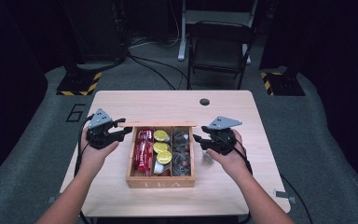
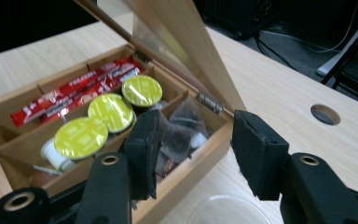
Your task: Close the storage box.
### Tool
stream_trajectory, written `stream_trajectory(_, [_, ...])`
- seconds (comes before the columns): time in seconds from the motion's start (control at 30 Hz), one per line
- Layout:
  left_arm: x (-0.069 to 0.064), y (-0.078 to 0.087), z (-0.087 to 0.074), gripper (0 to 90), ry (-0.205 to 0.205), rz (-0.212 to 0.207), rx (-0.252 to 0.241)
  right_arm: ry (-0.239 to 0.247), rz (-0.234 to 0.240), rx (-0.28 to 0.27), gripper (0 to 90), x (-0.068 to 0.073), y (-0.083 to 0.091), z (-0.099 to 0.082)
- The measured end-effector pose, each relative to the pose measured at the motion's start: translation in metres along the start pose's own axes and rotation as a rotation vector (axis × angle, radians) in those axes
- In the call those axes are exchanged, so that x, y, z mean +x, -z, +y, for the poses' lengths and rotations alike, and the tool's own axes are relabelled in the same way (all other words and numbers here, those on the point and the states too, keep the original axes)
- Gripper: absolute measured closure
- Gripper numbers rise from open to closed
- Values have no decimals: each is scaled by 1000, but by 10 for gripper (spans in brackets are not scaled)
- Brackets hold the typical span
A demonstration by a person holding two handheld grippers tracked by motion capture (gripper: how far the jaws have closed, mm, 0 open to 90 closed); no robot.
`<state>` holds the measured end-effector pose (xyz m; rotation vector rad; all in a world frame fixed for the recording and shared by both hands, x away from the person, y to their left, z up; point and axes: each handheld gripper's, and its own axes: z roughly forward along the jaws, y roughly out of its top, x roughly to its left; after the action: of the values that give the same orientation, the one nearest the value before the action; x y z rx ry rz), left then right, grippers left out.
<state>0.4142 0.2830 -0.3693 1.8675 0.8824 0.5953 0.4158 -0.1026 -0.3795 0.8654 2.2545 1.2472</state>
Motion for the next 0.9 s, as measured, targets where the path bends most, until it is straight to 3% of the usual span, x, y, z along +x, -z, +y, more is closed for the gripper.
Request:
stream_trajectory(0.33, [-3,7,0,558,-10,-12,-2,29,-47,-67,438,10,3,18])
stream_trajectory(0.53, [-7,12,0,555,-24,-13,-1,50,-36,-102,436,18,6,25])
stream_trajectory(0.9, [-11,22,0,553,-19,-28,-2,73,-11,-114,469,26,10,31])
